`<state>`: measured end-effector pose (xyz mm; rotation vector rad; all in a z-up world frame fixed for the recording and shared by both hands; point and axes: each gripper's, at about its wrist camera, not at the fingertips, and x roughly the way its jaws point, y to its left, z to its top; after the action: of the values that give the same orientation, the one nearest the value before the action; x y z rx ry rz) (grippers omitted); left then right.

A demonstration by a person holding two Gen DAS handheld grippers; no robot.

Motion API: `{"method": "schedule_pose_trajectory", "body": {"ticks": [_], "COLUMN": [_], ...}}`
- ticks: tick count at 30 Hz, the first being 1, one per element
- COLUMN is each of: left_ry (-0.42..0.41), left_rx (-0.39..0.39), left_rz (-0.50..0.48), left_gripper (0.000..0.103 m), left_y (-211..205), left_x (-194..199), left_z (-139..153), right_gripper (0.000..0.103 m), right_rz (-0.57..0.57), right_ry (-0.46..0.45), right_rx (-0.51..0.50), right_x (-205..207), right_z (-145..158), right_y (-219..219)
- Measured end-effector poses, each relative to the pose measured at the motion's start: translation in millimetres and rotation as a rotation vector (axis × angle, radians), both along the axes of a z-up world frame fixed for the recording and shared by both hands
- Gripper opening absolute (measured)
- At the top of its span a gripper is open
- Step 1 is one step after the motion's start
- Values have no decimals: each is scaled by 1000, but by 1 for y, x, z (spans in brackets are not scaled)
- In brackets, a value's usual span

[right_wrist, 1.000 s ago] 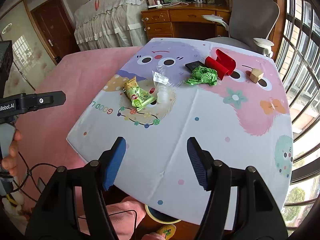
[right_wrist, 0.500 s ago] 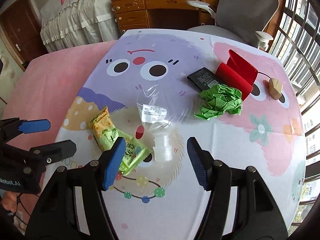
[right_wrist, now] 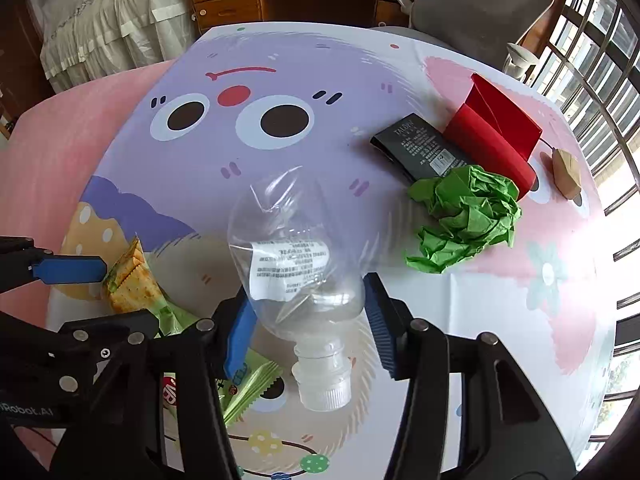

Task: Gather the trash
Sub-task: 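Grasp the clear plastic bottle with the right tool while the left tool grasps the green snack bag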

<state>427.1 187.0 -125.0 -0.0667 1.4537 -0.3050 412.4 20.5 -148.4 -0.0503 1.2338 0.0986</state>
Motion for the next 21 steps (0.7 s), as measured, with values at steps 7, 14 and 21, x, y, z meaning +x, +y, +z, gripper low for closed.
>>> {"method": "schedule_pose_trajectory", "body": {"ticks": [7,14,21], "left_ry": [-7,-48,-134], "left_rx": [1,-21,-37], "left_rz": [-64,-79,-42], "left_gripper": [51,11,9], "left_y": [-20,-35,-47], "left_x": [8,4,-33], "left_z": [-10,2,46], "right_gripper": [48,47,47], "right_rz": [-56,-120,-103], "right_ry": [43,56,26], "right_rx": [75,134,208], "right_x": [-7,-30,-72], "right_z": [-1,11,45], "right_y": [-19,-39,-58]}}
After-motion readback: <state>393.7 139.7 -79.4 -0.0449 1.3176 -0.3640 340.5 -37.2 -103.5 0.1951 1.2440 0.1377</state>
